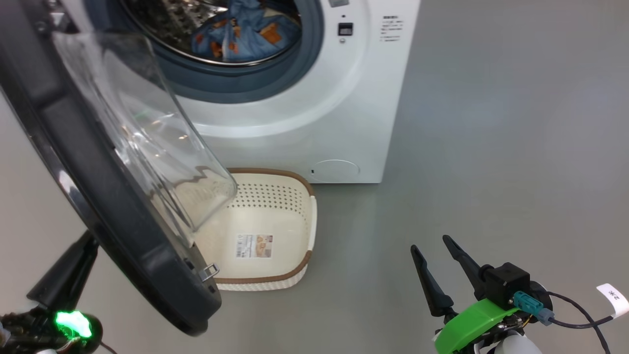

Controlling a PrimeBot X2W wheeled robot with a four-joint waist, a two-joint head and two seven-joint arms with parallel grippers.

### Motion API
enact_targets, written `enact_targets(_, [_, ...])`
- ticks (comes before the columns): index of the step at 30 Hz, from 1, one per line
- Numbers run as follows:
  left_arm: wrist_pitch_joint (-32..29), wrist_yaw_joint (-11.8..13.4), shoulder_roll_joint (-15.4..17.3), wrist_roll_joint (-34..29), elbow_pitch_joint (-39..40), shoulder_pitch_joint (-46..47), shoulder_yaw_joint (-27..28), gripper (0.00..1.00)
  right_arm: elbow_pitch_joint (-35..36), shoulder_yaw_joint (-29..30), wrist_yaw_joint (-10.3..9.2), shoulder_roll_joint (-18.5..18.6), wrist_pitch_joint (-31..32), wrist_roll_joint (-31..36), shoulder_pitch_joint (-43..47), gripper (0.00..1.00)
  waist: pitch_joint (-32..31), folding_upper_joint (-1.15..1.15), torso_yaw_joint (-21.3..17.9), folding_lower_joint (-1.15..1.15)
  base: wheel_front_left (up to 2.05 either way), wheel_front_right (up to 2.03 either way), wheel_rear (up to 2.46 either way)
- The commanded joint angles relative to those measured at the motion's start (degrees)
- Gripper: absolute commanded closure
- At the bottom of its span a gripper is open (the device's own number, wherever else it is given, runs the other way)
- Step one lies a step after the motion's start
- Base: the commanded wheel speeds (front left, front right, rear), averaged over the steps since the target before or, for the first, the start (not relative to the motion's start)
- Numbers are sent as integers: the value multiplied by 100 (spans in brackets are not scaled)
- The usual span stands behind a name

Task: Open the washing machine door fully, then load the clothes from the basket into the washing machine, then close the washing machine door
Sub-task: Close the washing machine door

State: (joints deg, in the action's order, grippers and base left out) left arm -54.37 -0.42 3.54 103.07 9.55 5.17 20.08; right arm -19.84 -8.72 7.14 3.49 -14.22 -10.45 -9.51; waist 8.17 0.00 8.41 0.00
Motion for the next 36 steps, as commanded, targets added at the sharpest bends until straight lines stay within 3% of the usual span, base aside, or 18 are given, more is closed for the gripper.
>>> enact_targets(1, [77,-155,64,10,78,298,102,100,117,-158,35,-61,-58,-65,-174,0,29,0,-150,0,0,0,0])
enact_targets(20, [880,-544,-57,-90,-492,931,-501,100,166,-146,35,-61,-76,-188,-301,0,377,0,-891,0,0,0,0])
enact_targets(36, [1101,-648,-12,-203,-1016,1723,-468,100,339,-146,35,-61,-77,-308,-363,0,706,0,-1648,0,0,0,0])
